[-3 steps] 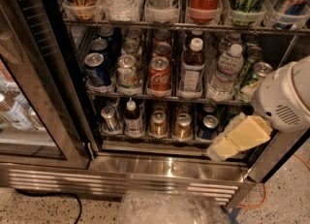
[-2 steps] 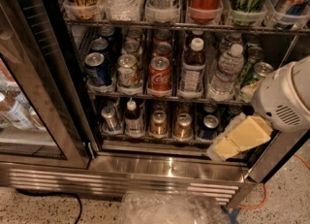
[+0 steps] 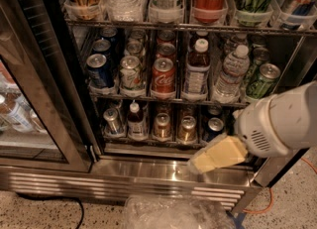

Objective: Pick orange can from bottom shelf of fridge

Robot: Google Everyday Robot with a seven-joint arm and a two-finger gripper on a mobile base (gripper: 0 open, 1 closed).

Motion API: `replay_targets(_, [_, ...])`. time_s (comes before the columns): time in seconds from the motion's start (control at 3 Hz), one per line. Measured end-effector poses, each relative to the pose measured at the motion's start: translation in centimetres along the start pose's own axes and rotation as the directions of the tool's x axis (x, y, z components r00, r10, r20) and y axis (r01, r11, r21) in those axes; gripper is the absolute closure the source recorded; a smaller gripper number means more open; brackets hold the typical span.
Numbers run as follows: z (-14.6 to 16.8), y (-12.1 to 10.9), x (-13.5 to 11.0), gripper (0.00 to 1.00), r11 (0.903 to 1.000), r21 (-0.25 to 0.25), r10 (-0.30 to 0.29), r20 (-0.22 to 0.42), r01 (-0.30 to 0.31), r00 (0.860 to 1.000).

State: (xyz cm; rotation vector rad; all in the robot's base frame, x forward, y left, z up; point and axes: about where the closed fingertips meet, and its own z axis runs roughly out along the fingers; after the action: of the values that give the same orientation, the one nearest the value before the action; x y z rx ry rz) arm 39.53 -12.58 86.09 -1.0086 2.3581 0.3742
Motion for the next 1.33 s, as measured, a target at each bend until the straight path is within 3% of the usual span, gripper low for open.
replay_targets(0.33, [4.9, 1.8, 2.4, 0.00, 0.9887, 0.024, 0.148, 0.005, -0.148, 0.989])
replay_targets(0.67, [9.5, 2.7, 4.7, 0.00, 0.9734, 0.101, 0.208, -0.012, -0.206, 0.978])
replay_targets(1.0, [9.6, 0.9, 4.6, 0.00, 0.9571, 0.169, 0.233, 0.032, -0.236, 0.972])
replay_targets(1.33, [9.7, 0.9, 4.6, 0.00, 0.9562, 0.171, 0.235, 0.039, -0.238, 0.971])
